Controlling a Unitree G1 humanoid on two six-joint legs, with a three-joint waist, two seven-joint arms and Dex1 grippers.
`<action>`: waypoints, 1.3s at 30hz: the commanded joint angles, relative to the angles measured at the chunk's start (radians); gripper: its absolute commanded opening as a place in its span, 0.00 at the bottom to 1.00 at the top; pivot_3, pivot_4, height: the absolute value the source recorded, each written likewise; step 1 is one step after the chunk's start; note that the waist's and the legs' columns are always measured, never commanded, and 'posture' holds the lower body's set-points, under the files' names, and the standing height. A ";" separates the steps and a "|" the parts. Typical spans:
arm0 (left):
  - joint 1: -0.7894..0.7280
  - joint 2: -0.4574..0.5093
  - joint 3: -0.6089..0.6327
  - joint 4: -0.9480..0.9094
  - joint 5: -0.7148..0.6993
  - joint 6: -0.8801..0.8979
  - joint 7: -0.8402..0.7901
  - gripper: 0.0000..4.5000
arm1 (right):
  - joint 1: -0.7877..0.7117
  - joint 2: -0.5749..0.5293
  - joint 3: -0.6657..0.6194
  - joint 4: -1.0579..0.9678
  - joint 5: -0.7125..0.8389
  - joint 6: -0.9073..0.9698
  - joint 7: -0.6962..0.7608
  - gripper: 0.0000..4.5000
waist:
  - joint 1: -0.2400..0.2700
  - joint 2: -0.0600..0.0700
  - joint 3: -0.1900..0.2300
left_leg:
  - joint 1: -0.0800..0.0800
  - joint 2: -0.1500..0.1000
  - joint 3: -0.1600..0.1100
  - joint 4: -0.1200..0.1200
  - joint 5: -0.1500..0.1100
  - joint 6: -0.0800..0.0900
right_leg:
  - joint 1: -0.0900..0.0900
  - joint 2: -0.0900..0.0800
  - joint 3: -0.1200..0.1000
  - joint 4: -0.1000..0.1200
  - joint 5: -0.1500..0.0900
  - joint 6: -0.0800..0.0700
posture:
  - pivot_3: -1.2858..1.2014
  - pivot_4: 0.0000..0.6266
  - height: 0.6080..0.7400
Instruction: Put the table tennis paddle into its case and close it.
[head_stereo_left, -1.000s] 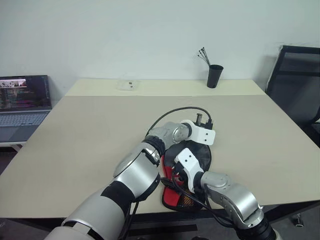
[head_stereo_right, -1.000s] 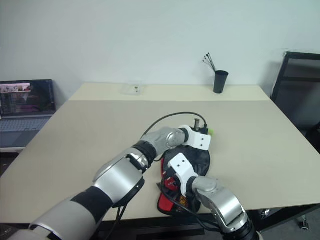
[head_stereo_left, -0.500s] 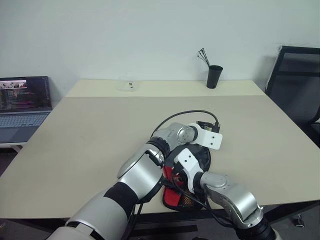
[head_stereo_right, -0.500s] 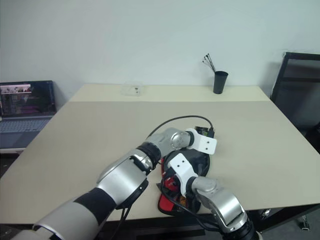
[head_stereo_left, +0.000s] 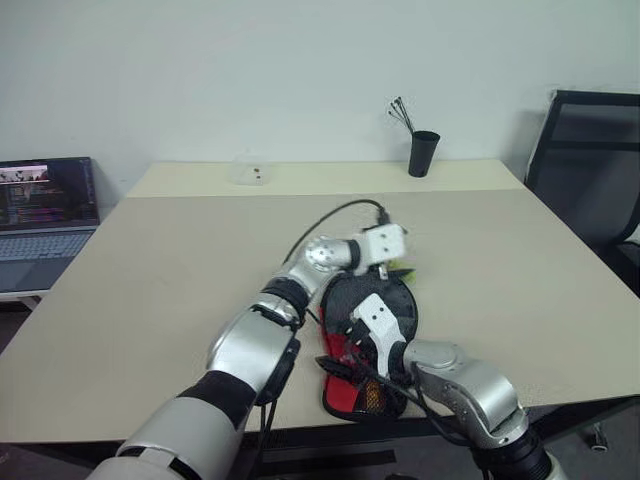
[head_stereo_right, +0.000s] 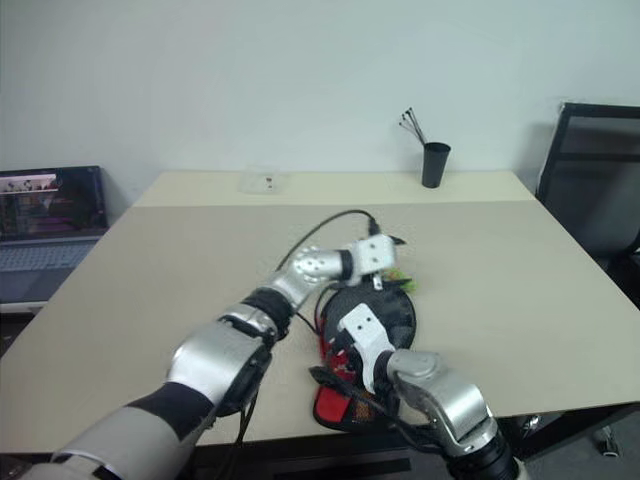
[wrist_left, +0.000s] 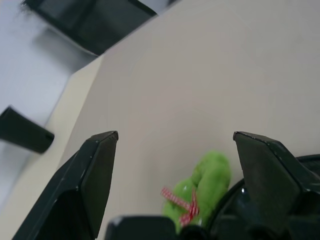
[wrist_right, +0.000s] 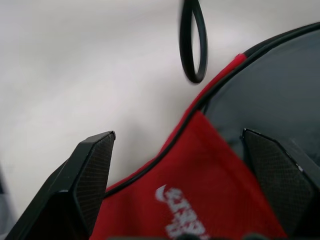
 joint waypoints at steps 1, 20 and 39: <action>0.039 0.074 0.131 -0.066 -0.165 0.088 -0.136 0.89 | -0.012 -0.016 -0.099 -0.099 0.097 0.012 0.052 1.00 | -0.003 0.000 0.000 | 0.000 0.000 0.000 0.000 0.000 0.000 | 0.000 0.000 0.000 0.000 0.000 0.000 | 0.52 0.24 1.00; 0.724 0.395 0.323 -1.096 -0.635 0.889 -0.288 0.89 | -0.136 -0.100 -0.363 0.364 0.022 -0.352 -0.020 1.00 | -0.012 0.001 0.001 | 0.000 0.005 -0.004 0.000 0.000 0.000 | 0.001 0.000 0.000 0.001 0.000 0.000 | 0.52 0.24 1.00; 0.704 0.421 0.284 -1.166 -0.660 0.946 -0.247 0.90 | -0.172 -0.037 -0.336 0.613 0.015 -0.463 0.040 0.09 | -0.019 0.001 0.001 | 0.000 0.004 -0.003 0.000 0.000 0.000 | 0.001 0.001 0.001 0.001 0.000 0.000 | 0.52 0.24 1.00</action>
